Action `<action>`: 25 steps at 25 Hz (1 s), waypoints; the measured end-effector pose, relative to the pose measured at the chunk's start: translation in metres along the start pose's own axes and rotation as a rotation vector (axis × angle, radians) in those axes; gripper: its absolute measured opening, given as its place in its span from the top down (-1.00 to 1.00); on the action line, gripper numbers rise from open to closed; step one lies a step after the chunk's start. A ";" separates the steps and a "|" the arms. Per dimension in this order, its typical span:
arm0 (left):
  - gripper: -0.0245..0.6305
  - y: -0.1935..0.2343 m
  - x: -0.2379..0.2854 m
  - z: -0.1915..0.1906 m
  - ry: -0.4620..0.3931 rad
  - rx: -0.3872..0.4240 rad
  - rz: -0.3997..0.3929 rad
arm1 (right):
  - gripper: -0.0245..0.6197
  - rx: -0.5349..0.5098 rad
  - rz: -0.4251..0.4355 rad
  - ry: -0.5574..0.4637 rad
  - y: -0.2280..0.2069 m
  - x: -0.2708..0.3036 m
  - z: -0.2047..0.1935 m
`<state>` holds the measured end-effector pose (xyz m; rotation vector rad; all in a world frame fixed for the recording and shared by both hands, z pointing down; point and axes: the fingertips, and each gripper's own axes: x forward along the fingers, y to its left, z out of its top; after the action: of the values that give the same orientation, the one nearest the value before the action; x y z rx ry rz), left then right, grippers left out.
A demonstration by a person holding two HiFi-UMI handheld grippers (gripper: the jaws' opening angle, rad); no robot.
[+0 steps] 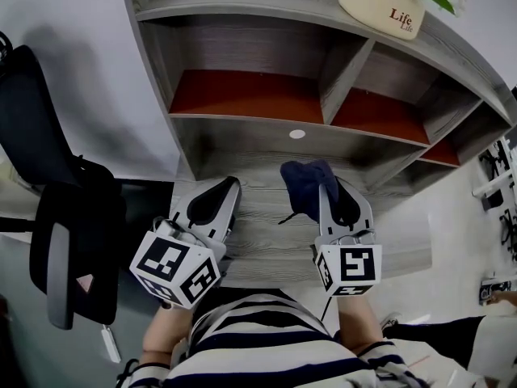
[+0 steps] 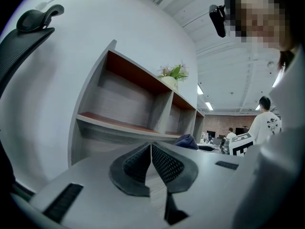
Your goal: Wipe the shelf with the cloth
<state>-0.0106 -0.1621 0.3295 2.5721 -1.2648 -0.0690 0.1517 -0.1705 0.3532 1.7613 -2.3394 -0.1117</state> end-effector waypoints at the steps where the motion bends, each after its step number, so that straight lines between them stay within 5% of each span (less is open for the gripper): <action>1: 0.86 0.000 0.000 -0.001 0.001 -0.002 0.000 | 0.71 0.004 0.000 0.006 0.000 0.000 -0.002; 25: 0.86 0.004 0.001 -0.003 0.007 -0.011 0.008 | 0.71 0.008 -0.010 0.023 -0.005 0.002 -0.006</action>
<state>-0.0127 -0.1648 0.3332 2.5558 -1.2679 -0.0650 0.1576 -0.1736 0.3584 1.7687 -2.3181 -0.0836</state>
